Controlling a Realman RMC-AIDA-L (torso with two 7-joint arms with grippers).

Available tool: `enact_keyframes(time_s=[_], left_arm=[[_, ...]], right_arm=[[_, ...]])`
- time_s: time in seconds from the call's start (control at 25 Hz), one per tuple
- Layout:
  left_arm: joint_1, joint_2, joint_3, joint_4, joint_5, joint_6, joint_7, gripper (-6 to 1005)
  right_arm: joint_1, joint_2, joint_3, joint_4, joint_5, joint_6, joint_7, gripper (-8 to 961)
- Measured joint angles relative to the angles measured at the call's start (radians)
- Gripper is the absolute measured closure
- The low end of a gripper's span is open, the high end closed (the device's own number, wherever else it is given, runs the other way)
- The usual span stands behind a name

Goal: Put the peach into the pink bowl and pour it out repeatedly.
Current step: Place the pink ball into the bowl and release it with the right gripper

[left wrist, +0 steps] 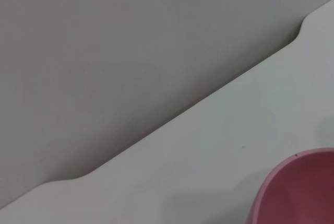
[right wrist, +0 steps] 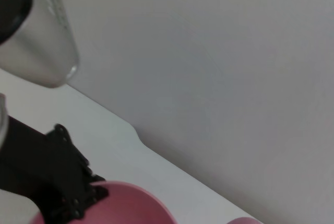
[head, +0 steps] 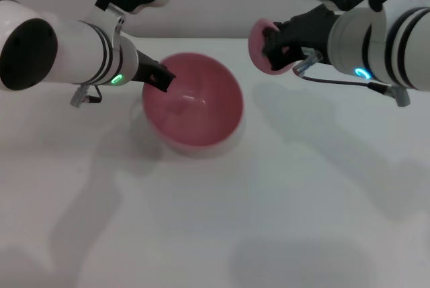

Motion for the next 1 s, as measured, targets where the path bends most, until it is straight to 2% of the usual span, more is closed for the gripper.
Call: enact_keyframes(time_s=[0.72,1.0], left_arm=[[-0.004,-0.002,0.004,0.108,-0.007,-0.036,-0.01,951],[-0.006,-0.001,0.014,0.111,-0.003,-0.036,-0.01,951]], right_arm=[[0.056,0.001,-0.036,0.161,0.117,-0.176,0.0,917],[0.051,0.002,-0.039,0.162,0.118,-0.197,0.0,647]])
